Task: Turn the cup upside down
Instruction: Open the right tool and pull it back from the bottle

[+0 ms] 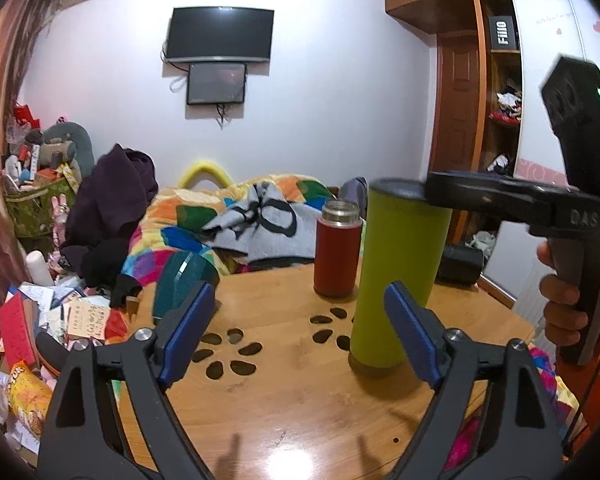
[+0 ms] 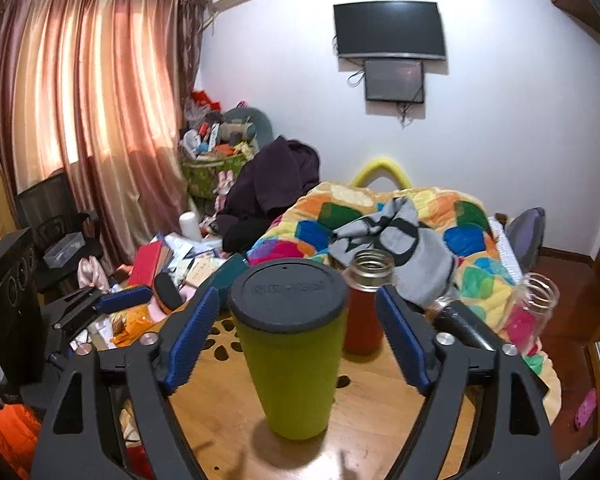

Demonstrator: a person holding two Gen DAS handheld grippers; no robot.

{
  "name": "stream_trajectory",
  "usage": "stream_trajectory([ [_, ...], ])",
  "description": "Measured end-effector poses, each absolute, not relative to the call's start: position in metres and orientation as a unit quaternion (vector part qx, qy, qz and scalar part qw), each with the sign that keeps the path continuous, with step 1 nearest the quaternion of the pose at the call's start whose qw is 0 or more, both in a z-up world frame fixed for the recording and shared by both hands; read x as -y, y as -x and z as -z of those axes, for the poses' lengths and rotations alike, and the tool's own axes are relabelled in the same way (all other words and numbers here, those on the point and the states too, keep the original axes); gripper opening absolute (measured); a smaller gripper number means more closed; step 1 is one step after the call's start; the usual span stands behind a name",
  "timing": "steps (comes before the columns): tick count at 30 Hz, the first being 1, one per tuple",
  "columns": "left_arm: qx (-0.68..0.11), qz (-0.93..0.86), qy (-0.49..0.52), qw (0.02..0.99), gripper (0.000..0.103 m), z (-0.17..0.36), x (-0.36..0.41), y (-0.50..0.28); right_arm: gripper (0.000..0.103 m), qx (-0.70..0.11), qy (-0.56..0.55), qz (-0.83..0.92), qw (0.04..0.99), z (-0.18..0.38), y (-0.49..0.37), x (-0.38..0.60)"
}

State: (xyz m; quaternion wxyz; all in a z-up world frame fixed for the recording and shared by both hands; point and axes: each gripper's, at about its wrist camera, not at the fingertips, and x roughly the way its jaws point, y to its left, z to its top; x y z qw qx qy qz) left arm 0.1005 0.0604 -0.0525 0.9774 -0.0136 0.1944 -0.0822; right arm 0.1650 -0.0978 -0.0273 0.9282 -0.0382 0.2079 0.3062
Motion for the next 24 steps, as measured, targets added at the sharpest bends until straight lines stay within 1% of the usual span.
stream_trajectory([
  [5,-0.167,0.062,0.019,0.984,0.1,0.037,-0.061,-0.087,0.084,-0.186,0.024,-0.281,0.941,0.022,-0.143,0.124],
  [7,-0.159,0.053,0.023,0.986,0.103,0.031,-0.06,-0.08,0.088,-0.18,0.019,-0.263,0.948,0.02,-0.136,0.132],
  [9,-0.152,0.047,0.023,0.987,0.103,0.025,-0.058,-0.073,0.098,-0.173,0.018,-0.239,0.955,0.021,-0.127,0.14],
  [10,-0.148,0.044,0.023,0.988,0.103,0.023,-0.056,-0.07,0.102,-0.17,0.016,-0.232,0.958,0.021,-0.122,0.143],
  [11,-0.143,0.04,0.022,0.989,0.103,0.02,-0.054,-0.066,0.103,-0.169,0.013,-0.228,0.959,0.022,-0.118,0.146],
  [18,-0.136,0.025,0.022,0.99,0.103,0.013,-0.038,-0.047,0.103,-0.172,0.014,-0.194,0.966,0.03,-0.092,0.155],
  [24,-0.135,0.023,0.022,0.99,0.103,0.015,-0.024,-0.029,0.103,-0.176,-0.006,-0.202,0.964,0.038,-0.075,0.161],
])
